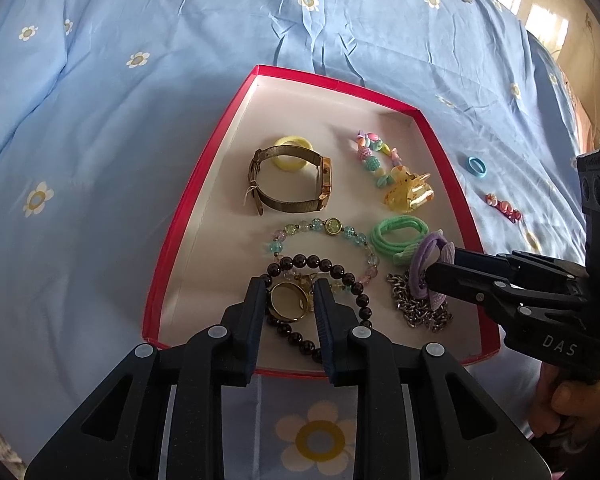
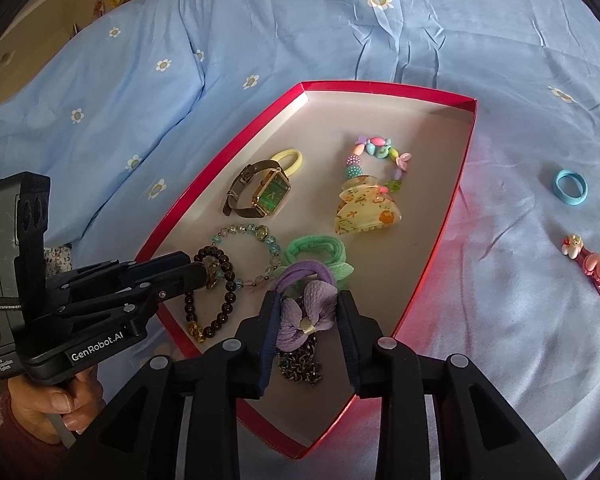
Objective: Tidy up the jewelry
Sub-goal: 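Open the left tool on the gold ring while the right tool releases the bow clip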
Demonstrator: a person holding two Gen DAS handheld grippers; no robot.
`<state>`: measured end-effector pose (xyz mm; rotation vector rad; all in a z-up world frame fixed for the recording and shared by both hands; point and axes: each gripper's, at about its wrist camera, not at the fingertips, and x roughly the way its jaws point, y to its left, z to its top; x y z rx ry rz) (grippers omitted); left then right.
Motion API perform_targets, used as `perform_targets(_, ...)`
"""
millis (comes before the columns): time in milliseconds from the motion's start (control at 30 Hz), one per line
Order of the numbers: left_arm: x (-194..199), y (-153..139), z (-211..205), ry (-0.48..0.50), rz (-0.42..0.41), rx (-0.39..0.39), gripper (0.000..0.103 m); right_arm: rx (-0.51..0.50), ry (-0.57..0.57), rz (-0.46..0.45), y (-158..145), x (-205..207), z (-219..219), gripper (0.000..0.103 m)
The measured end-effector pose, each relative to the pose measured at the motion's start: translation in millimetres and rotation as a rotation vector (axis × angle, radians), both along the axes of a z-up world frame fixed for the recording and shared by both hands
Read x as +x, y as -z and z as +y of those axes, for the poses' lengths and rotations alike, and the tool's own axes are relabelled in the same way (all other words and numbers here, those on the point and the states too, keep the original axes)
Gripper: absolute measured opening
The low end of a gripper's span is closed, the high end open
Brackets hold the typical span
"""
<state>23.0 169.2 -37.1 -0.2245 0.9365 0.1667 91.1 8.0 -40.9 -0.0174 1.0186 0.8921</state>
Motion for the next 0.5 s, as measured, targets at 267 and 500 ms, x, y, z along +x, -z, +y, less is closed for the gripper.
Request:
perform_targets(267, -3.2, -1.3, 1.5, -0.010, 0.000, -0.016, 0.025, 0.005, 0.001, -0.002, -1.1, -2.2, -0.7, 0.033)
perform_targets(500, -9.9, -8.9, 1.1, -0.019, -0.025, -0.021, 0.036, 0.024, 0.014, -0.006, -8.1, -3.1, -7.8, 0.042)
